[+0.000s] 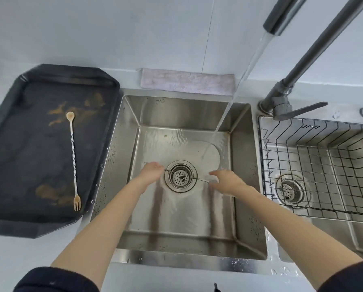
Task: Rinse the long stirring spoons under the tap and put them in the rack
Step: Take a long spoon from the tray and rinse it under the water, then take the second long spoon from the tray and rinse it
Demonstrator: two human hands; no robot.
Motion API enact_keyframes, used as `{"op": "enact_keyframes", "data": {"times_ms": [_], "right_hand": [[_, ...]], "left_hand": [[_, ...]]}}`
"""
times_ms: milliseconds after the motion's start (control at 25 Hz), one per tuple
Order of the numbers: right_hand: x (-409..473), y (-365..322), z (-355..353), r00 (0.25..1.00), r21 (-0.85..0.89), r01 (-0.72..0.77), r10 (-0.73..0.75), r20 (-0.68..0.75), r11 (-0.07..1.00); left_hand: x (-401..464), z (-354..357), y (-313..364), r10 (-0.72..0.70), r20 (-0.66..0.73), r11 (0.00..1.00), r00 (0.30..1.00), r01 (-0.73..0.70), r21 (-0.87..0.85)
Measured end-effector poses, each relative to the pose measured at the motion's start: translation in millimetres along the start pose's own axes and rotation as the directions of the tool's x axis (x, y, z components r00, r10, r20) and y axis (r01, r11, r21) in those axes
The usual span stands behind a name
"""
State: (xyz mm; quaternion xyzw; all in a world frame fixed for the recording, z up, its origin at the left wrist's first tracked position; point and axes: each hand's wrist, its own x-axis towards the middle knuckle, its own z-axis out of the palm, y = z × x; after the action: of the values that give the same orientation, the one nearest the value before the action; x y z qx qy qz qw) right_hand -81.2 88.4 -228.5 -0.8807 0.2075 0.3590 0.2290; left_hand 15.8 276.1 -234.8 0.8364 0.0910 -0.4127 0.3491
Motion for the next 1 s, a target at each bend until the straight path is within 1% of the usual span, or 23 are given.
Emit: {"op": "enact_keyframes", "data": {"times_ms": [120,240,320,440,560,680,800,880,1000], "right_hand": [[-15.5,-14.7,-8.5,0.999,-0.098,0.053,-0.054,-0.003,0.994],[-31.9,-33.5,-18.2,0.992,-0.153,0.110,-0.118,-0.047,0.982],[-38.6,-46.9,-23.2,0.984,-0.156,0.139,-0.154,-0.087,0.978],[-45.7,-69.6,-24.7,0.967,-0.117,0.186,-0.203,-0.153,0.976],[-50.8,-94.3,-20.8,0.951,-0.088,0.228,-0.241,-0.195,0.970],[-53.9,-119.1,-16.2,0.939,-0.096,0.258,-0.273,-0.211,0.961],[-54.8,-146.0,-12.5,0.927,-0.052,0.286,-0.291,-0.238,0.957],[-56.0,-165.4,-8.5,0.919,-0.025,0.304,-0.300,-0.257,0.952],[-56.8,-198.3,0.6,0.900,-0.026,0.342,-0.335,-0.279,0.939]], "left_hand": [[-14.7,-12.9,5.9,0.110,0.014,0.975,0.994,-0.110,0.193],[-29.7,-27.7,8.2,0.171,0.016,0.941,0.985,-0.168,0.292],[-40.1,-40.0,9.1,0.240,-0.049,0.919,0.969,-0.211,0.333],[-56.0,-64.8,8.7,0.360,-0.197,0.897,0.912,-0.280,0.343],[-67.8,-94.3,6.6,0.411,-0.261,0.854,0.873,-0.268,0.447],[-72.2,-125.4,-0.5,0.442,-0.253,0.825,0.861,-0.279,0.492],[-73.7,-151.9,-9.9,0.468,-0.257,0.805,0.845,-0.288,0.519],[-72.1,-166.8,-17.4,0.453,-0.272,0.807,0.849,-0.262,0.529],[-66.6,-185.5,-30.2,0.393,-0.313,0.828,0.865,-0.184,0.530]]}}
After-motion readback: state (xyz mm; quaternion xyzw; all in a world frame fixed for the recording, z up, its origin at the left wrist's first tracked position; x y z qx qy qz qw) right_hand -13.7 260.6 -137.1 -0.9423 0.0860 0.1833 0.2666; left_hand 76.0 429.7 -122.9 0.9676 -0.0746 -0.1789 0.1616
